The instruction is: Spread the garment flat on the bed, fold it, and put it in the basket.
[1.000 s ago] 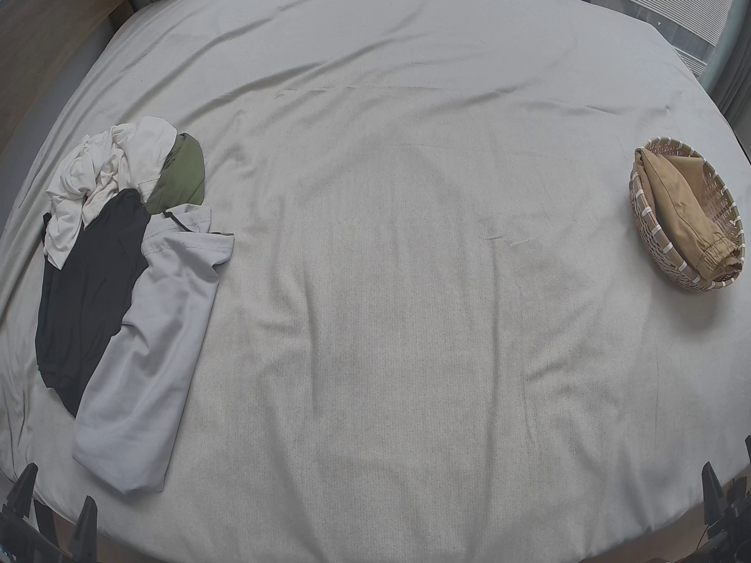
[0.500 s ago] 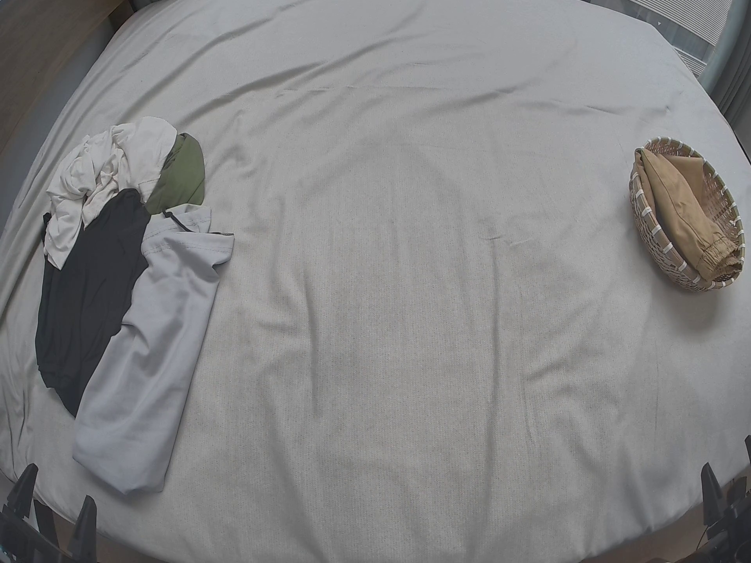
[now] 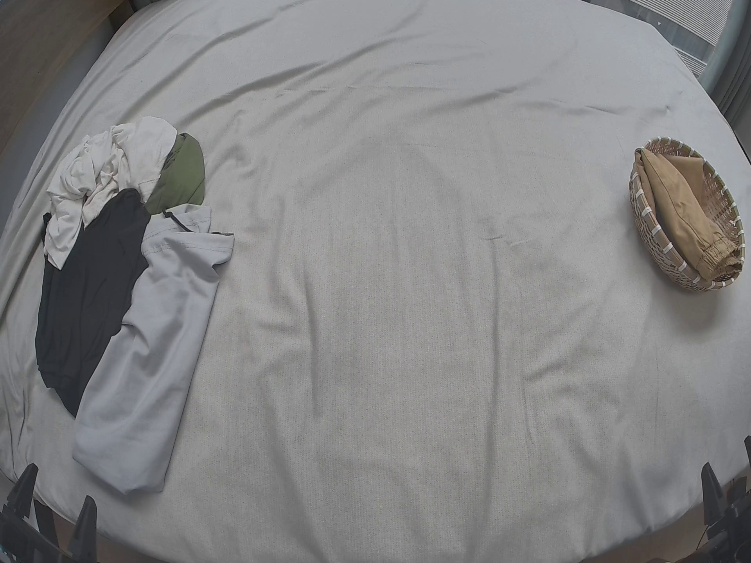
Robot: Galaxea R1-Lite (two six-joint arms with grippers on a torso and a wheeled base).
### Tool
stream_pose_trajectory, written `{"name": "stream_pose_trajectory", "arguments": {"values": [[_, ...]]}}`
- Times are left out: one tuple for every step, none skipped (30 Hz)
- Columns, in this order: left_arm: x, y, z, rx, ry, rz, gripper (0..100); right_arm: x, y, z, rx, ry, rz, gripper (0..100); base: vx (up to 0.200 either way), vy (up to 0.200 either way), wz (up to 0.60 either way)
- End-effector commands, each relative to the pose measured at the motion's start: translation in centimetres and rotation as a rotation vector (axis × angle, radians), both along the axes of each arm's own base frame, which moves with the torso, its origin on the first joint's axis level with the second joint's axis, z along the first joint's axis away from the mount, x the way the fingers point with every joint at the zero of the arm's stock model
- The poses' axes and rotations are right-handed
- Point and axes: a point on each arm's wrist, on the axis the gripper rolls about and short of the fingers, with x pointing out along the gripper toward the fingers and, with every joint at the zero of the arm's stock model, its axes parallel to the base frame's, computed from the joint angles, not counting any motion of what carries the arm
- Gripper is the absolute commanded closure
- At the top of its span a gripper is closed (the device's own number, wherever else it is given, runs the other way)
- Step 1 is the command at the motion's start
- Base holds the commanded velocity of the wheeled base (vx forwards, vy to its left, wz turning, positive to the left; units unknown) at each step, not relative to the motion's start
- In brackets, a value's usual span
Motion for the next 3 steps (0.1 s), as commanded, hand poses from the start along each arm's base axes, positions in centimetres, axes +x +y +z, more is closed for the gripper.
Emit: {"name": "stream_pose_trajectory", "arguments": {"values": [[0.01,0.0,-0.52,0.001,0.001,0.0,0,0.07,0.0,-0.51,-0.002,0.01,-0.001,0,0.0,0.0,0.0],[0.01,0.0,-0.52,0.001,0.001,0.0,0,0.07,0.0,-0.51,-0.002,0.01,-0.001,0,0.0,0.0,0.0],[0.01,0.0,-0.52,0.001,0.001,0.0,0,0.07,0.0,-0.51,-0.002,0.01,-0.001,0,0.0,0.0,0.0]]}}
